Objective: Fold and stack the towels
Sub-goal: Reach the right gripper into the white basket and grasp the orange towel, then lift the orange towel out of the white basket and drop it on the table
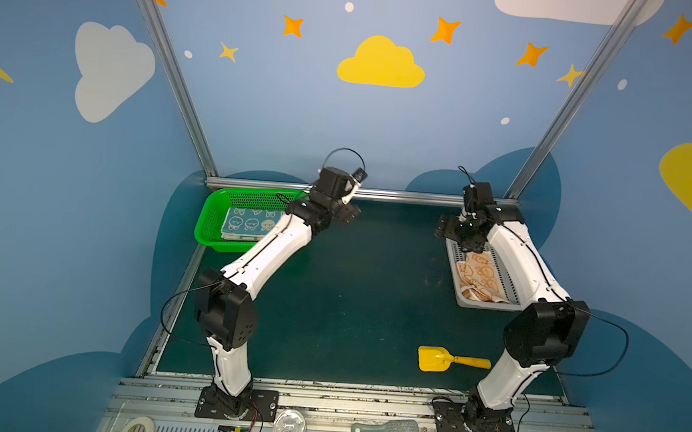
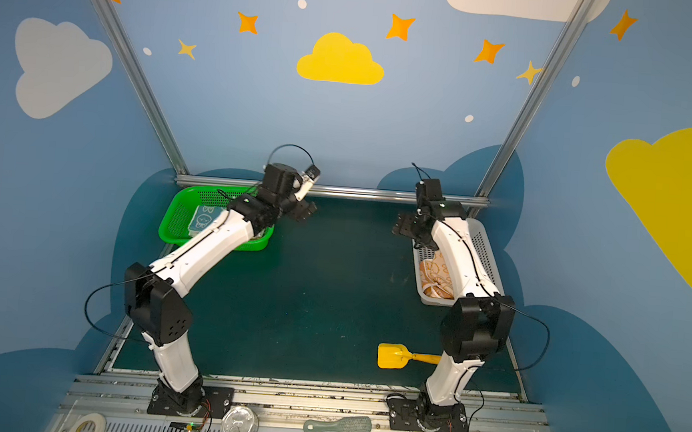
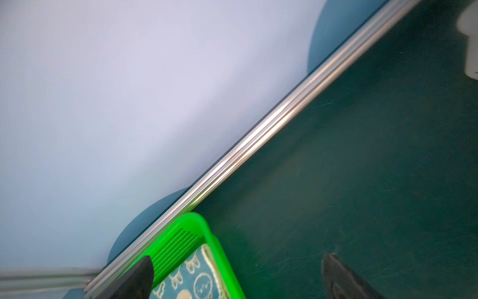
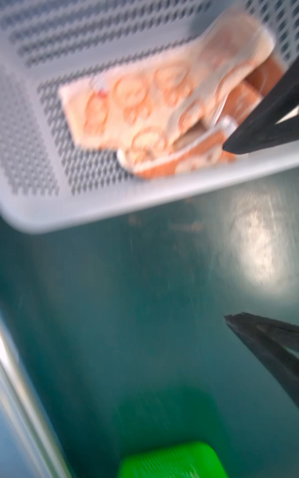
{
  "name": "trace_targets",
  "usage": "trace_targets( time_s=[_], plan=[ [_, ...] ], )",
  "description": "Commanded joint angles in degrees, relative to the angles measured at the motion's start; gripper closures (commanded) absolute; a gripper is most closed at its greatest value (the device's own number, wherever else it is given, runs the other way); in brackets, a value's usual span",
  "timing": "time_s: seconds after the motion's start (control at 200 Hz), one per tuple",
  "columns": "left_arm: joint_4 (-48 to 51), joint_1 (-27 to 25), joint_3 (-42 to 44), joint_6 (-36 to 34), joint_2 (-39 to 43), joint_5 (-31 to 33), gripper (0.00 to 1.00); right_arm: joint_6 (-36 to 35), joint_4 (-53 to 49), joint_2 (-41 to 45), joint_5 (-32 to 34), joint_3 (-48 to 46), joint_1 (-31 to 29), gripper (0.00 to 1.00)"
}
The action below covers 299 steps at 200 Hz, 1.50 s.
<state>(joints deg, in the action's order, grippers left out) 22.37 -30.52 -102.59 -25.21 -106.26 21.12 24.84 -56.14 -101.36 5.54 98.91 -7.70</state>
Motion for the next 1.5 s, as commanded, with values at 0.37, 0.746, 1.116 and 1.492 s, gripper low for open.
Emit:
trace_targets(
  time_s=[0.37, 0.746, 1.116, 1.492],
  plan=[
    [-4.5, -18.0, -9.7, -3.9, -16.4, 4.7, 0.0, 5.5, -5.0, -12.2, -9.3, -6.5, 14.1, 0.06],
    [-2.9, -19.0, -8.7, 1.4, -17.0, 0.3, 0.0, 5.1, -2.3, -20.6, -13.3, -5.6, 14.2, 0.42],
    [-1.1, -18.3, -6.7, 6.3, -13.8, -0.4, 0.0, 5.9, -2.2, -13.4, -16.5, -4.2, 15.0, 1.0],
    [-0.2, -14.9, -4.5, 12.5, -6.3, 3.4, 0.0, 5.9, -10.2, -4.4, -20.3, 7.2, 10.8, 1.0]
  ],
)
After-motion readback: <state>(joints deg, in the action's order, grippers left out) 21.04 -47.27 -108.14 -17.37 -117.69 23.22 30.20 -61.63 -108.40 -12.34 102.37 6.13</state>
